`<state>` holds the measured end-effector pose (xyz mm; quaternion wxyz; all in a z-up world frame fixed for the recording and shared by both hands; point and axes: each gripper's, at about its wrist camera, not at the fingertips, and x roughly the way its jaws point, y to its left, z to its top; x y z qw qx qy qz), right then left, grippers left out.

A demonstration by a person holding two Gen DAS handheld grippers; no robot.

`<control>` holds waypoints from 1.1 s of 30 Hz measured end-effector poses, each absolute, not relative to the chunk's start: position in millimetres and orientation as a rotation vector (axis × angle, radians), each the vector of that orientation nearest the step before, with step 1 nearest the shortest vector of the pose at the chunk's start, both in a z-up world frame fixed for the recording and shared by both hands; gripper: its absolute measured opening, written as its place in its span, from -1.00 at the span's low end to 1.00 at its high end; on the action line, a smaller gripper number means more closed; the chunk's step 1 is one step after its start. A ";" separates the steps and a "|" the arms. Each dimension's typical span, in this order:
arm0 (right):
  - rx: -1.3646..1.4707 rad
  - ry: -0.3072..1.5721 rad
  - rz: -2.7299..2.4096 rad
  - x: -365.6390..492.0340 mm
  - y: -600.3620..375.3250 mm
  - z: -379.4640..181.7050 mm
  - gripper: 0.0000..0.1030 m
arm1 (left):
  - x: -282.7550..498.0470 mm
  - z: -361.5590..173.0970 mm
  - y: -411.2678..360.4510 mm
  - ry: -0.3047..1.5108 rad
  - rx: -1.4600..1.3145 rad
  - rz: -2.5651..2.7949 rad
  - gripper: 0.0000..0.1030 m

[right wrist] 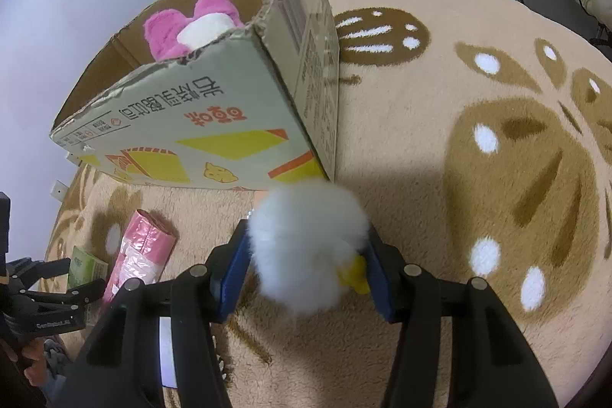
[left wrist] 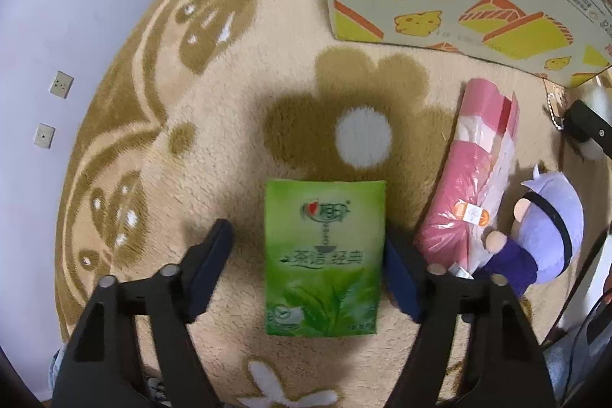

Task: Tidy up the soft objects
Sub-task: 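Grasp and lift the green tea pack with the left tool while the right tool lifts the chick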

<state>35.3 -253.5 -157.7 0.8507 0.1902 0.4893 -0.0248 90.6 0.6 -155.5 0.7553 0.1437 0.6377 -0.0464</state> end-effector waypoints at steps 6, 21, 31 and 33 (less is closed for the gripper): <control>0.379 1.027 -0.052 35.1 -251.3 -156.5 -0.06 | 91.7 -157.3 -2.0 1.365 0.349 -0.117 0.26; 0.377 1.022 -0.058 32.4 -249.6 -152.6 -0.15 | 83.2 -145.9 -13.7 1.339 0.341 -0.145 0.00; 0.382 1.007 -0.054 30.0 -249.0 -146.5 -0.22 | 79.1 -131.4 -12.3 1.299 0.324 -0.152 0.00; 0.386 0.996 -0.047 29.0 -248.2 -142.9 -0.24 | 77.3 -126.2 -13.0 1.282 0.331 -0.146 0.00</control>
